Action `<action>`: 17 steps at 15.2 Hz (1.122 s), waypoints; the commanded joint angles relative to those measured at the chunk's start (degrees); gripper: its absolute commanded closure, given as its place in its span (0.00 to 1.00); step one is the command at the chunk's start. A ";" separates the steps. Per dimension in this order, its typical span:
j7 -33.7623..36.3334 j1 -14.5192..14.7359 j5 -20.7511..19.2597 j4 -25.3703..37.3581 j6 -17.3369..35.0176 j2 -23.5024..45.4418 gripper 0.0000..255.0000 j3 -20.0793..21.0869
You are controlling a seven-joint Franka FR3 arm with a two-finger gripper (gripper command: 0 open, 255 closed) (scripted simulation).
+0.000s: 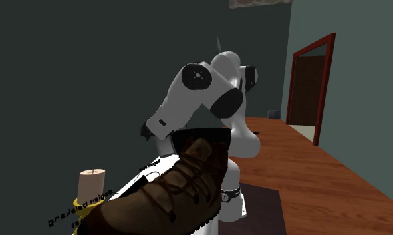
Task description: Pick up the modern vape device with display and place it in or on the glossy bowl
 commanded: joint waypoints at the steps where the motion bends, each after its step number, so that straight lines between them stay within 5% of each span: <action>1: 0.01 -0.03 0.04 -1.01 0.04 0.07 0.00 -0.19; 6: 0.00 -0.06 0.05 -1.01 0.05 0.08 0.00 -0.18; 7: -0.08 -0.07 0.01 -0.86 0.01 0.14 1.00 -0.18; 17: -0.49 -0.06 0.08 -0.38 -0.52 -0.03 1.00 0.00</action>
